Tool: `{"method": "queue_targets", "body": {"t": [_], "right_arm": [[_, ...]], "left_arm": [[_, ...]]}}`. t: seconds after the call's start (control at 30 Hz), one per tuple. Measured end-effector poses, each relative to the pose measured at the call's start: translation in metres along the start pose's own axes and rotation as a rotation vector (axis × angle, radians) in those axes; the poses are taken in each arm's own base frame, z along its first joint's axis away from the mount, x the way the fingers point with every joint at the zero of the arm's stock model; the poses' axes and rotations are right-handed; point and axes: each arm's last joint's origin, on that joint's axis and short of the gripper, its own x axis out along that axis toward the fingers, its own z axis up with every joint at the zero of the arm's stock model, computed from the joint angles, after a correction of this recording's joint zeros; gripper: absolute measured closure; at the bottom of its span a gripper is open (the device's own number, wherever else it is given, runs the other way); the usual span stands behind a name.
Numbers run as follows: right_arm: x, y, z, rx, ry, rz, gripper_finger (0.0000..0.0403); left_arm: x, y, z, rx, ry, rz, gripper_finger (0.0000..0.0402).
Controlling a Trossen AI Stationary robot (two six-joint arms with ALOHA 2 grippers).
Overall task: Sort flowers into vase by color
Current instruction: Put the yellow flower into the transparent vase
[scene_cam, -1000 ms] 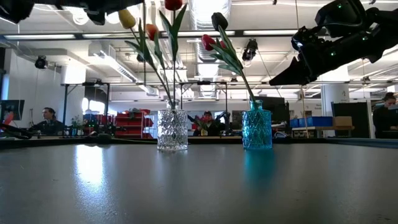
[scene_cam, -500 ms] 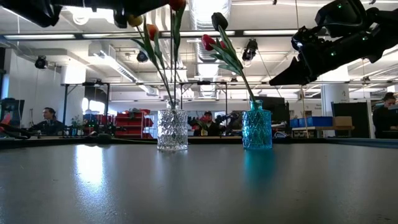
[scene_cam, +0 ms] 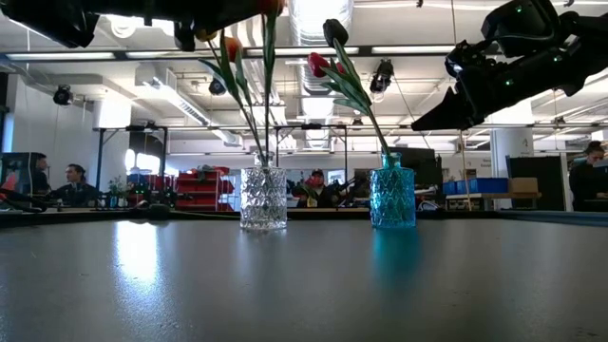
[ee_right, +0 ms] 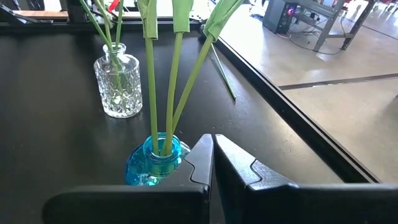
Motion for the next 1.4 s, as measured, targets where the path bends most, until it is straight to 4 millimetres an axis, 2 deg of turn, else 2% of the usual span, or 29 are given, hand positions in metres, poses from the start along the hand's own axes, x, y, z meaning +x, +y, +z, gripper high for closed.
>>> {"method": "queue_targets", "body": {"t": [0.53, 1.0, 1.23, 1.4], "right_arm": [[0.000, 0.000, 0.000, 0.001, 0.000, 0.000, 0.0394], [0.000, 0.000, 0.000, 0.001, 0.000, 0.000, 0.0394], [0.000, 0.000, 0.000, 0.001, 0.000, 0.000, 0.0394], [0.000, 0.000, 0.000, 0.001, -0.001, 0.000, 0.0394]], "left_arm": [[0.002, -0.004, -0.019, -0.024, 0.085, 0.056, 0.0401], [0.004, -0.009, -0.036, 0.021, 0.131, 0.082, 0.0401], [0.003, -0.006, -0.037, 0.038, 0.150, 0.217, 0.0401], [0.003, -0.004, -0.033, 0.050, 0.145, 0.228, 0.0398]]}}
